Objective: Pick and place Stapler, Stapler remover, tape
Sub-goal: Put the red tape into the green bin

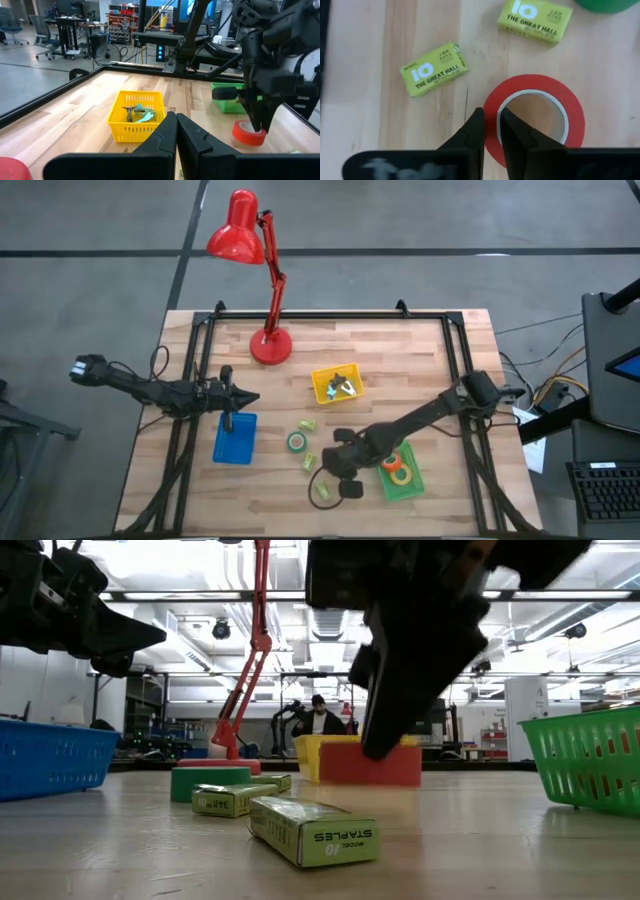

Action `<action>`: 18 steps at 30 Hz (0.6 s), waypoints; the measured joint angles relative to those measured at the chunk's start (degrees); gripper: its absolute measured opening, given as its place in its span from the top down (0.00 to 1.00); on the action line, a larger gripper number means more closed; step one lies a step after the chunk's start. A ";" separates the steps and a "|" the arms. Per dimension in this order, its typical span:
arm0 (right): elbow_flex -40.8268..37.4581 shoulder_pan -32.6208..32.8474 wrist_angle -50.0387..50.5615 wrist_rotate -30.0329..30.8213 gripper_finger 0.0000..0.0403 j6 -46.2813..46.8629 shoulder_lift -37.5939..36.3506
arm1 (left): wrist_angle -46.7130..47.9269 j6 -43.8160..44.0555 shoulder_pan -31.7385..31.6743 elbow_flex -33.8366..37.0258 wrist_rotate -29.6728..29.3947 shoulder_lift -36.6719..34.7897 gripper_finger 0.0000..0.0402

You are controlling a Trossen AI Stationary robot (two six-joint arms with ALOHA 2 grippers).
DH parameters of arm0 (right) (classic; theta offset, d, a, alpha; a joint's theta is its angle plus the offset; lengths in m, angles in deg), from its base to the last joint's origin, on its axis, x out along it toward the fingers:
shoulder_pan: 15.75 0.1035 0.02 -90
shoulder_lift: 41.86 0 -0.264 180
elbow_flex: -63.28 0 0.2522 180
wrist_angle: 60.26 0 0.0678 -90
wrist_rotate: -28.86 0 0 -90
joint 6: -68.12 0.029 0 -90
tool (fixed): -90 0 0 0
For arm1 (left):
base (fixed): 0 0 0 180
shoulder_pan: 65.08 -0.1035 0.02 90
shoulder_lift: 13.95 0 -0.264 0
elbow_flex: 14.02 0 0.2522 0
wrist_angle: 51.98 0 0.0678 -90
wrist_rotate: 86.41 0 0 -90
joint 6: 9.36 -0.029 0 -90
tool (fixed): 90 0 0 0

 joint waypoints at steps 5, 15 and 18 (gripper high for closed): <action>0.00 -0.03 3.46 4.45 0.91 0.71 -3.80 | 0.00 0.01 0.01 0.00 0.01 0.00 0.98; -1.26 3.30 12.65 10.21 0.90 10.82 -13.68 | -0.02 0.00 0.02 0.00 0.02 0.00 0.98; -1.77 5.41 15.65 12.41 0.90 14.59 -15.82 | -0.04 0.00 0.02 0.00 0.02 0.00 0.98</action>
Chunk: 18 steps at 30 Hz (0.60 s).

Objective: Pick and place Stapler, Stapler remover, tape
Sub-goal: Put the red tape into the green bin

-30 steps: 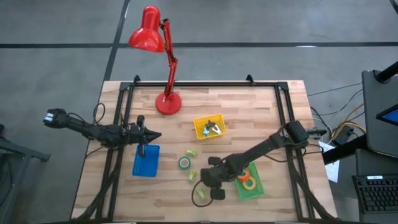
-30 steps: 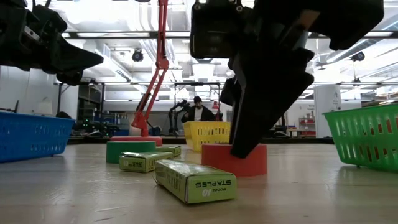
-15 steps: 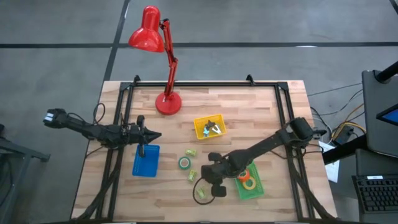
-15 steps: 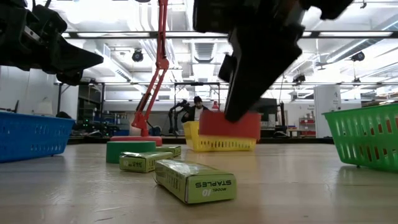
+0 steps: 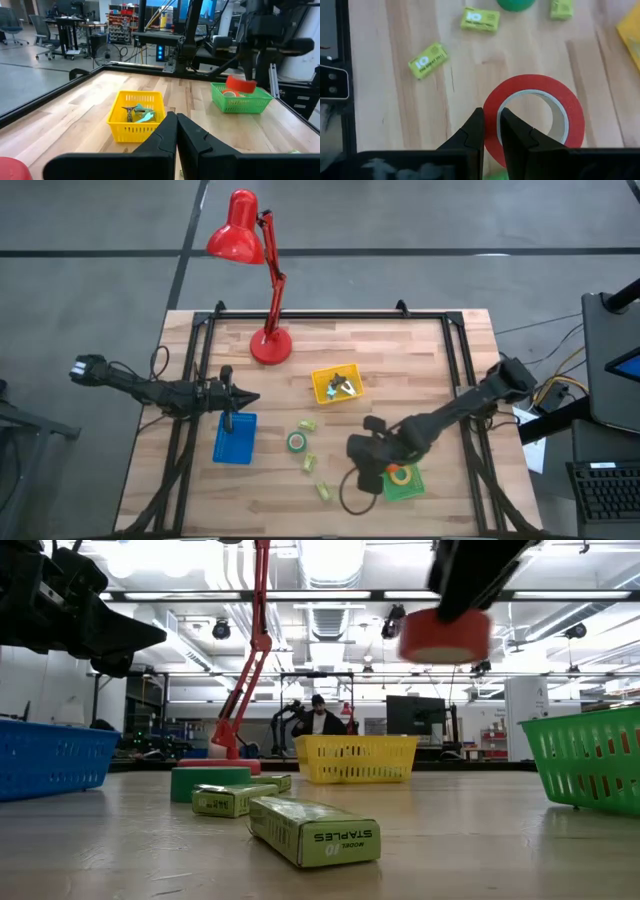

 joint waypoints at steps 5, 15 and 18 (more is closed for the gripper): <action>-0.27 4.55 6.34 3.94 0.90 8.83 -2.35 | 0.13 0.00 -0.02 0.00 -0.02 0.02 0.98; -2.30 12.37 9.34 5.74 0.90 25.13 -3.38 | 0.39 0.00 -0.02 0.00 0.00 0.02 0.98; -3.31 13.86 9.39 5.57 0.90 29.07 -3.43 | 0.39 0.00 -0.01 0.00 -0.02 0.03 0.98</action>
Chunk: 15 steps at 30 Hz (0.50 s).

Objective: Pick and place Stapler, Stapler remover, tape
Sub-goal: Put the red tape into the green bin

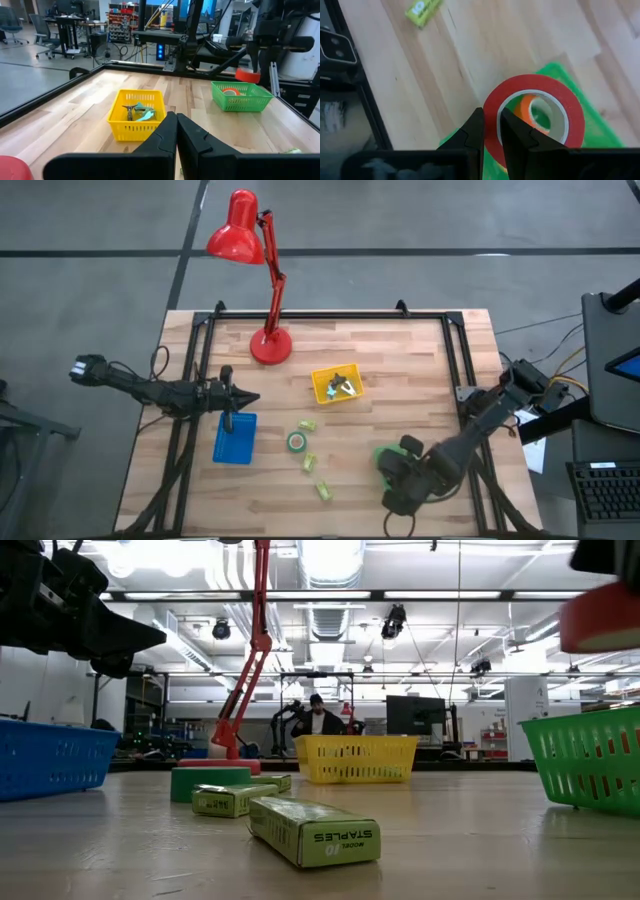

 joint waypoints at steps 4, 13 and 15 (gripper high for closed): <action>-0.44 1.21 -0.03 0.02 0.90 2.76 0.09 | 0.02 0.00 0.00 0.00 0.01 0.00 0.98; -0.66 3.86 0.06 -0.18 0.90 7.36 0.15 | 0.04 0.02 -0.01 0.00 0.02 0.01 0.98; -0.95 4.31 0.10 -0.14 0.90 8.70 0.15 | 0.04 0.00 -0.01 0.00 0.00 0.01 0.98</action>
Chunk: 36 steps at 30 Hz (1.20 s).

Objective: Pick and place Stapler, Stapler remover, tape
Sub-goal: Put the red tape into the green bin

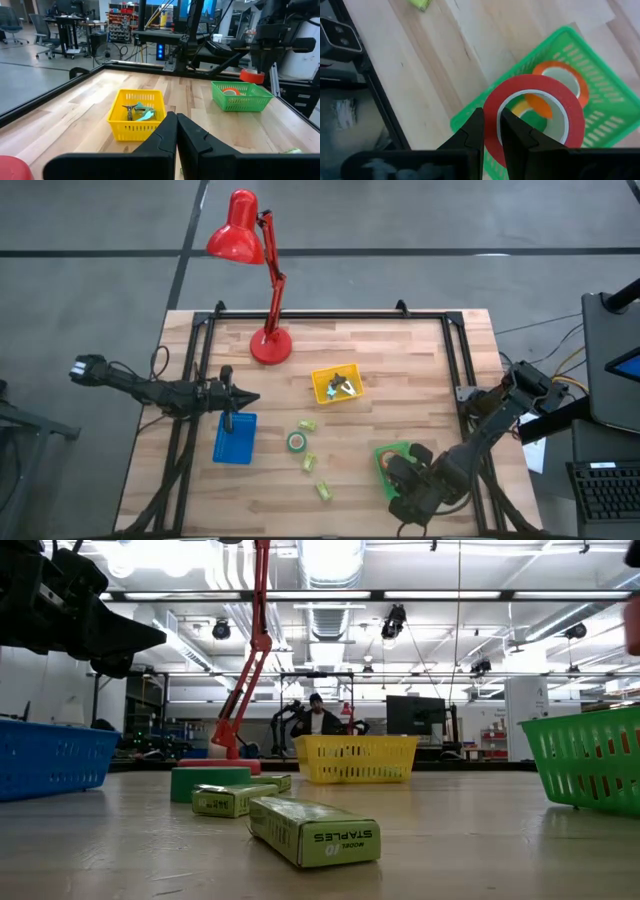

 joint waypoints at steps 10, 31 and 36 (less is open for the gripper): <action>-4.02 0.20 -0.85 -0.65 0.90 3.15 0.04 | 0.00 0.00 0.02 0.00 0.02 -0.02 0.98; -5.22 0.20 -1.22 -1.31 0.89 4.01 0.07 | 0.00 0.00 0.01 0.00 0.01 -0.01 0.98; -6.83 0.20 -2.72 -1.38 0.89 4.41 0.07 | 0.00 0.02 0.02 0.00 0.02 -0.01 0.98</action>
